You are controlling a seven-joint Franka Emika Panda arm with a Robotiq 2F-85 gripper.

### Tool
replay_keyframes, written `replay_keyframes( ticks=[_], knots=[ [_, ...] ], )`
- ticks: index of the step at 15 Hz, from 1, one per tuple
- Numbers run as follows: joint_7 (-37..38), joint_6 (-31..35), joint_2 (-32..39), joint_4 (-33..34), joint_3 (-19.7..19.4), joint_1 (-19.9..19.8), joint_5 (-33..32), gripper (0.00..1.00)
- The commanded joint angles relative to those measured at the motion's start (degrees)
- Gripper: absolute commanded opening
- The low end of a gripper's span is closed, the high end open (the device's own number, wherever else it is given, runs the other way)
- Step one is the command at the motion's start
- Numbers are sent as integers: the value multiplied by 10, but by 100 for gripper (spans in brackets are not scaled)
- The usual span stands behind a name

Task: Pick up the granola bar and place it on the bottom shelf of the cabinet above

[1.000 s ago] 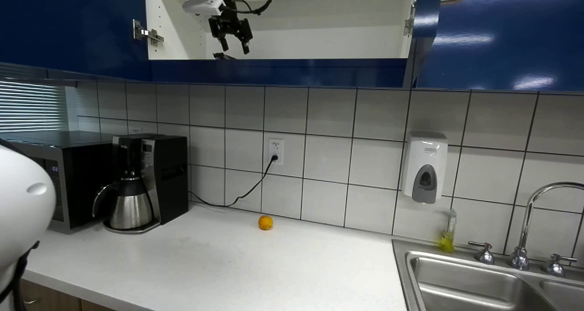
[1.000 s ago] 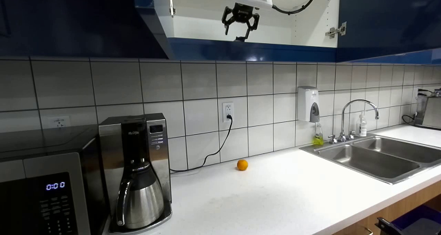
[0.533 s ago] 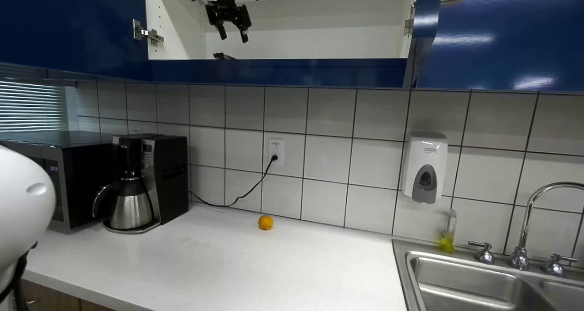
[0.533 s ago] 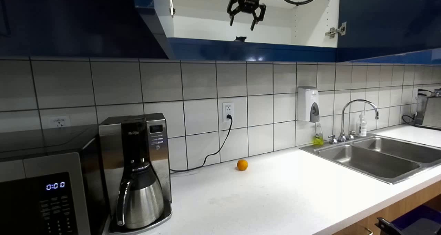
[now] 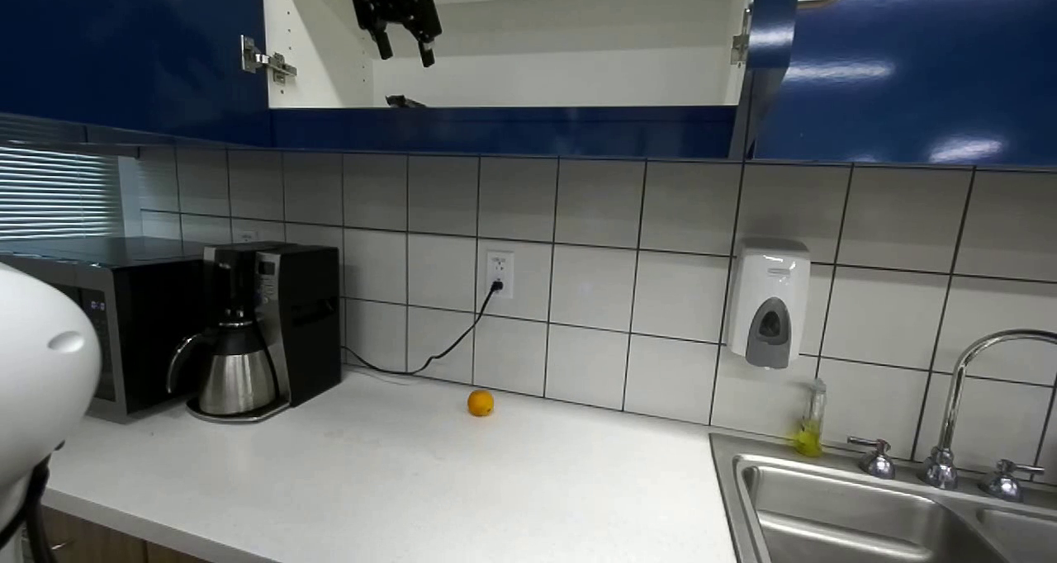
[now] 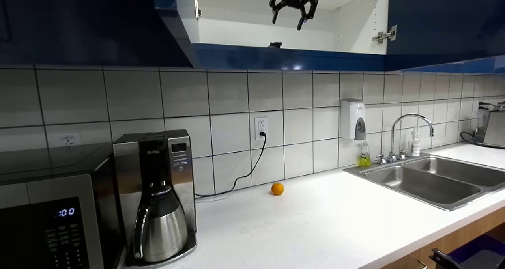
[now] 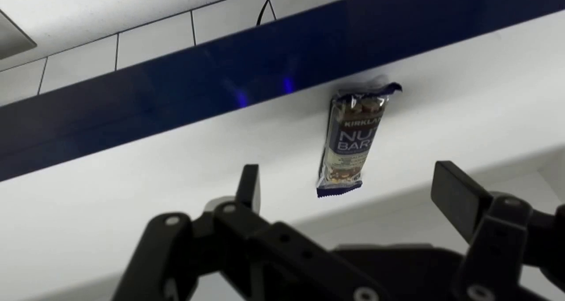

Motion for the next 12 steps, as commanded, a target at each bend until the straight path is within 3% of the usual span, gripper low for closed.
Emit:
replay_keyframes(
  ticks=[1, 12],
  knots=[
    [-48, 3, -92, -101, -10, -1, 28, 100],
    [-136, -86, -270, -329, -36, -1, 33, 100]
  ],
)
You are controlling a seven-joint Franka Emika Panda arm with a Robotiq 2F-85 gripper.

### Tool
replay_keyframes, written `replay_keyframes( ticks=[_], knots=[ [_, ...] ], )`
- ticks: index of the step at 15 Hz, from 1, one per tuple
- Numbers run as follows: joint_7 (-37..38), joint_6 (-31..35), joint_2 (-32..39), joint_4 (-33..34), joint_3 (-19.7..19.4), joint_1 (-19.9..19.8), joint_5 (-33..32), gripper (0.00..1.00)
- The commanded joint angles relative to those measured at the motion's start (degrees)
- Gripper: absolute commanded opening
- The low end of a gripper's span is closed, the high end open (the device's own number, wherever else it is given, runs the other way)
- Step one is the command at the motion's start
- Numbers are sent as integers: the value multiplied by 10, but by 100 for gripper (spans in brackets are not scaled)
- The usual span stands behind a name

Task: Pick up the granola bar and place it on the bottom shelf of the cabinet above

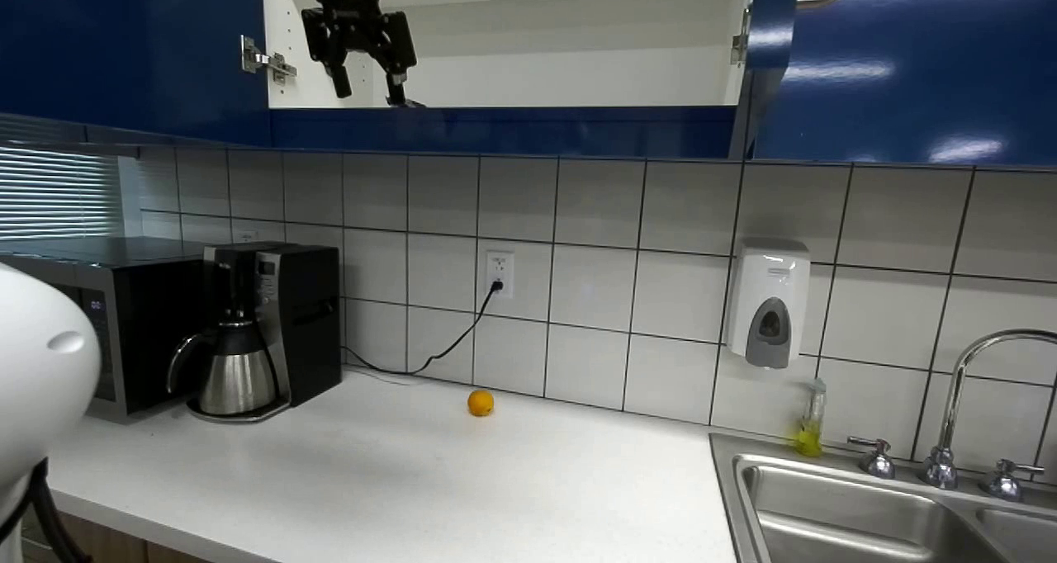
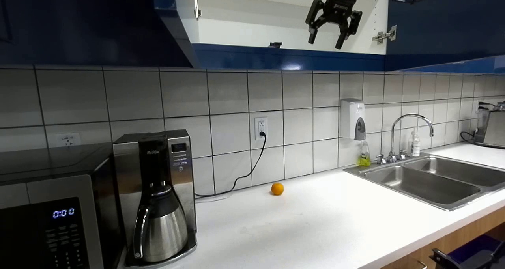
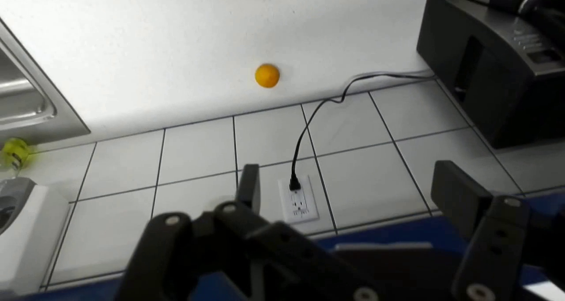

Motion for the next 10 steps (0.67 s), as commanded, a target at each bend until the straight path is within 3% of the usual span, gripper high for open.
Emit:
replay_keyframes(
  ticks=[1, 10],
  knots=[
    [-33, -22, -51, -77, -1, -2, 5, 100],
    [-53, -33, -60, -202, 10, 5, 2, 100]
  ],
)
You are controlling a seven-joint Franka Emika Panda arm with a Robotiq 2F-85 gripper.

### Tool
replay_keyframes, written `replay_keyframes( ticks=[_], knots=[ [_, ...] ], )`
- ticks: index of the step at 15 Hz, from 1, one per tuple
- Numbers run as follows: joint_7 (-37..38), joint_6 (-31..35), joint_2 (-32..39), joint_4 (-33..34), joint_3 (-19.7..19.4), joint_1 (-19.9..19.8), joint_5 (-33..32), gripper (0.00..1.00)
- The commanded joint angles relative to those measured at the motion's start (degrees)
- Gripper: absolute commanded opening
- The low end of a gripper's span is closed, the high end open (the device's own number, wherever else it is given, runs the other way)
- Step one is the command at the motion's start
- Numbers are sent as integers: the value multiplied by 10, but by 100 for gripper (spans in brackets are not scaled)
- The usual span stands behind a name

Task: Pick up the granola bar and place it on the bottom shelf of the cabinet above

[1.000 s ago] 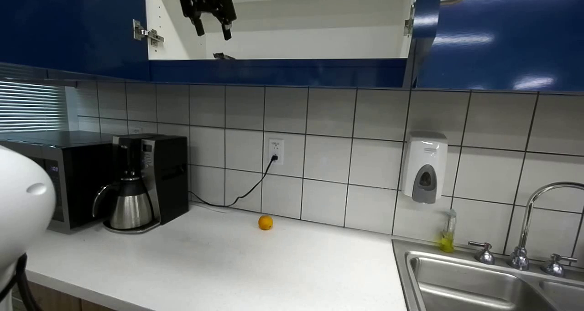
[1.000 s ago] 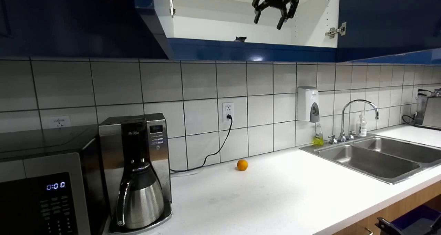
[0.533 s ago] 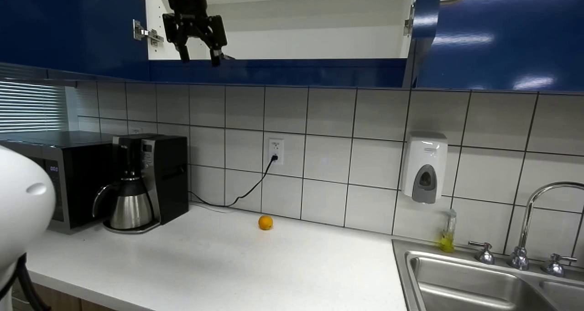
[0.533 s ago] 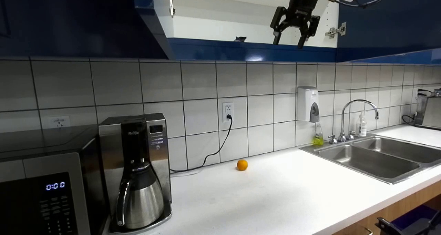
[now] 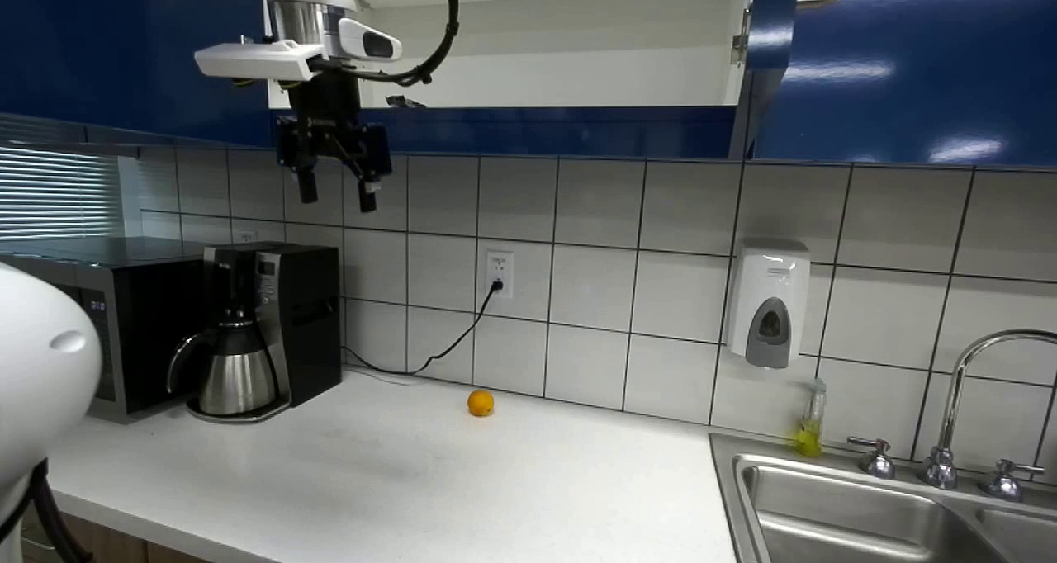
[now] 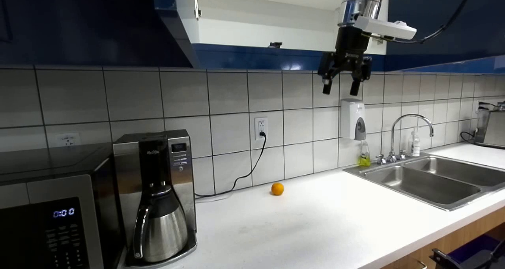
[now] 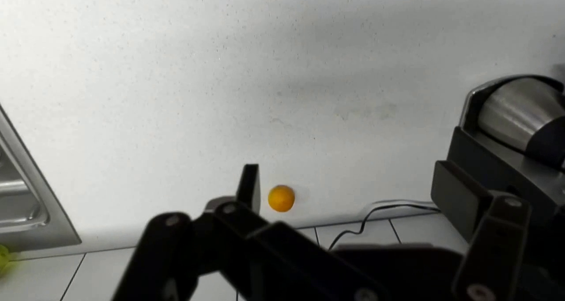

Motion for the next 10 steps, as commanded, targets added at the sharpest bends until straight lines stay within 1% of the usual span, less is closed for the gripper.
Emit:
replay_keyframes(
  ticks=[1, 2, 3, 10],
  knots=[
    [-16, -19, -18, -36, 8, 2, 1, 100],
    [-10, -17, -20, -45, 13, -1, -5, 100],
    [-6, -8, 0, -25, 7, -3, 3, 100],
    [-6, -7, 2, -29, 8, -3, 3, 100]
  ],
)
